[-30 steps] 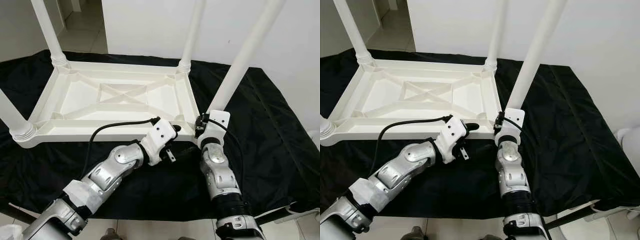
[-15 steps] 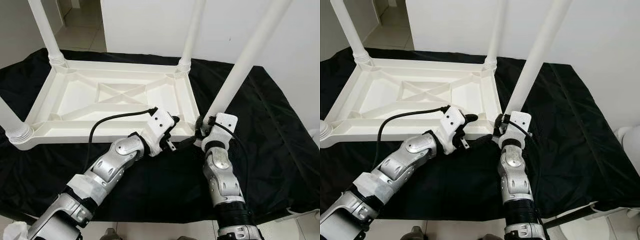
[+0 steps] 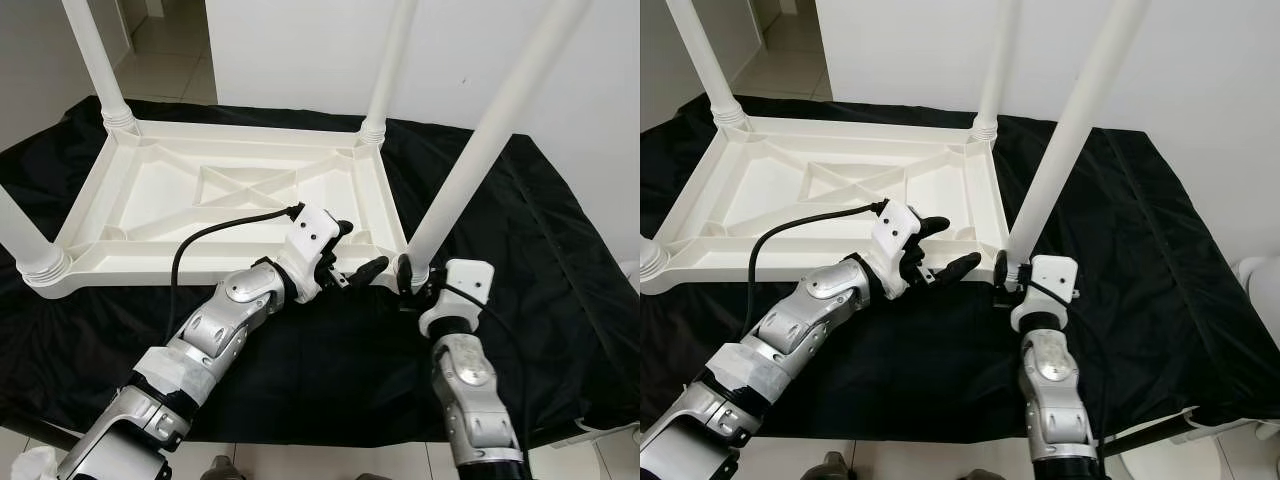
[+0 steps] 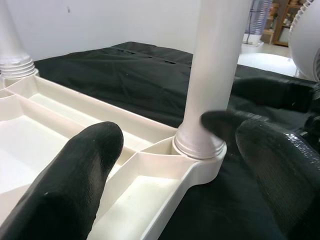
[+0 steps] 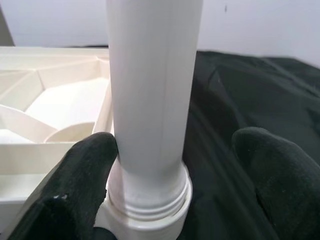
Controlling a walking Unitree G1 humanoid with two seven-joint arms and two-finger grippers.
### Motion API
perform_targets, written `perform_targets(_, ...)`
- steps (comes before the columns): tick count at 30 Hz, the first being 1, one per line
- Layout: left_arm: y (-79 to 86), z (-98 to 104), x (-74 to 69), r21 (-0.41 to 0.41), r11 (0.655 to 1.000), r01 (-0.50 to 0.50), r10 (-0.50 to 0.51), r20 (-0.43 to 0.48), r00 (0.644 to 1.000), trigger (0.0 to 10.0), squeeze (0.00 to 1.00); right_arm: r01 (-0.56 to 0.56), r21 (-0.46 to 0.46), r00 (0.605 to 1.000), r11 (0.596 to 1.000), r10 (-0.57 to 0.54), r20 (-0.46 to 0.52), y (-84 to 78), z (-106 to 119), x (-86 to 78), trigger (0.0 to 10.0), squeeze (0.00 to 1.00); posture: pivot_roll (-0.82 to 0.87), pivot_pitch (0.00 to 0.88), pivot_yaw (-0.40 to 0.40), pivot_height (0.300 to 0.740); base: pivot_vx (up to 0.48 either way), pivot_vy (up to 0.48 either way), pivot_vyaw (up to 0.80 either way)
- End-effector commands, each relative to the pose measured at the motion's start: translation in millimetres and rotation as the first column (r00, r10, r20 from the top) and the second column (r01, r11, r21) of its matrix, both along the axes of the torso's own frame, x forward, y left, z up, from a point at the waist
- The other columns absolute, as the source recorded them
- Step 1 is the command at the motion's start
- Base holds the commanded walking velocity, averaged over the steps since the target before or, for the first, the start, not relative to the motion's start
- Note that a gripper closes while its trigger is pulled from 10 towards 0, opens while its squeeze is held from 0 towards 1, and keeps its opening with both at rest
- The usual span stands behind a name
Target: Building children table
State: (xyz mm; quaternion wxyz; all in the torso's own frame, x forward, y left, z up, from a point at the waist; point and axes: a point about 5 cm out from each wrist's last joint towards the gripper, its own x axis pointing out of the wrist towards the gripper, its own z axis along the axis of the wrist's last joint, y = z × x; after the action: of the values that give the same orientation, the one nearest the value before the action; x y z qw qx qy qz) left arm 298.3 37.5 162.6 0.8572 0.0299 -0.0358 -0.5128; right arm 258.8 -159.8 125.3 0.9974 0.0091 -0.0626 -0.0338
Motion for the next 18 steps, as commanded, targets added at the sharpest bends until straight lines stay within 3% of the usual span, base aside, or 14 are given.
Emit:
perform_targets(1, 1.4, -0.8, -2.2, 0.015, 0.997, 0.070, -0.070, -0.007, 0.998, 10.0, 0.00, -0.037, 0.008, 0.998, 0.999, 0.036, 0.043, -3.3, 7.6, -7.0, 10.0, 0.00, 0.01, 0.000, -0.063, 0.740, 0.000, 0.000, 0.00)
perform_targets(7, 5.8, 0.7, -0.3, 0.013, 0.998, 0.057, -0.057, -0.007, 0.998, 10.0, 0.00, -0.099, 0.014, 0.994, 0.995, 0.098, 0.043, 2.6, 7.5, -19.9, 10.0, 0.00, 0.01, 0.000, -0.062, 0.740, 0.000, 0.000, 0.00)
perform_targets(18, 8.2, 1.2, 1.7, 0.017, 0.999, 0.047, -0.047, -0.004, 0.999, 10.0, 0.00, -0.198, -0.005, 0.979, 0.980, 0.198, 0.052, 7.4, 3.2, -27.6, 10.0, 0.00, 0.02, 0.000, -0.056, 0.740, 0.000, 0.000, 0.00)
